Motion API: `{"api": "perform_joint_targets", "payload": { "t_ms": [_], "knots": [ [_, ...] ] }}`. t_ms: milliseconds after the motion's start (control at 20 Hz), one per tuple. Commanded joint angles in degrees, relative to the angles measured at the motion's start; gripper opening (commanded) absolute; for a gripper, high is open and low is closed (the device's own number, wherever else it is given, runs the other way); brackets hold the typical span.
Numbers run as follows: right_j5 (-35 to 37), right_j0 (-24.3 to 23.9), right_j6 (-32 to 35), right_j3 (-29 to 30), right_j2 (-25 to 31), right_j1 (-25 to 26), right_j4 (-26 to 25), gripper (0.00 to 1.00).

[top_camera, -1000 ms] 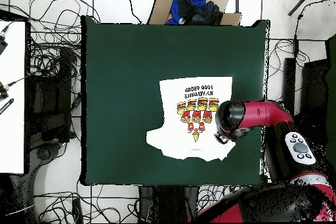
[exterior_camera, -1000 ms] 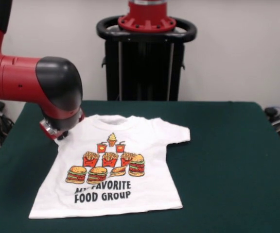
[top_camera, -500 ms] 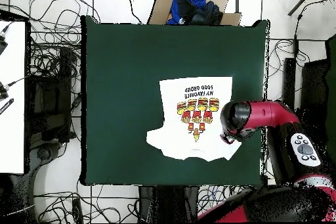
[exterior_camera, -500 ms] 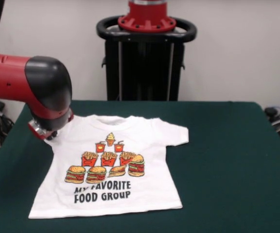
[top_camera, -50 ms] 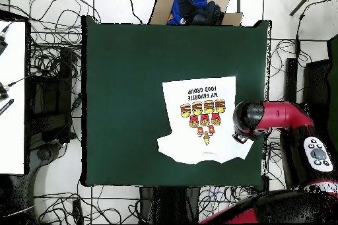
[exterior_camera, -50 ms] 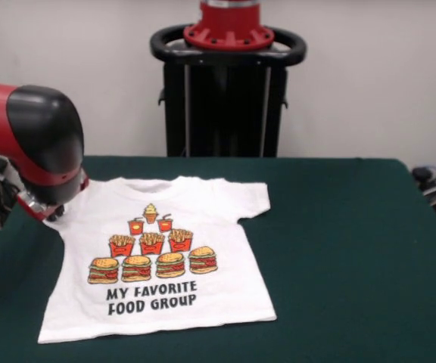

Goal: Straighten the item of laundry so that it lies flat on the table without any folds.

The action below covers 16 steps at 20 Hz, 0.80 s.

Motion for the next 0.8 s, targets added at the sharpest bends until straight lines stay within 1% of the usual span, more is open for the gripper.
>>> {"api": "perform_joint_targets", "payload": {
  "t_ms": [50,100,150,200,250,350,500,550,650,800],
  "knots": [
    [-4.6,-0.8,-9.2,-5.4,-0.6,3.8,-5.9,0.0],
    [-4.8,-1.4,-9.1,-4.6,-0.1,3.6,-4.7,0.0],
    [-5.0,-3.0,-8.0,-2.6,1.2,3.5,-1.3,0.0],
    [-4.8,-3.7,-7.4,-1.3,1.6,3.4,0.3,0.0],
    [-4.1,-5.1,-6.9,1.4,2.5,3.4,3.3,0.0],
    [-4.7,-6.3,-4.0,6.5,3.9,1.9,7.3,0.0],
    [-5.1,-7.0,-1.5,13.7,5.4,-2.7,11.7,0.0],
    [-4.5,-6.9,-0.6,16.2,5.9,-5.3,13.4,0.0],
    [-2.9,-6.3,0.6,18.8,5.9,-9.0,15.8,0.0],
    [-1.7,-5.7,1.3,20.5,5.7,-12.2,17.5,0.0]
  ]
}}
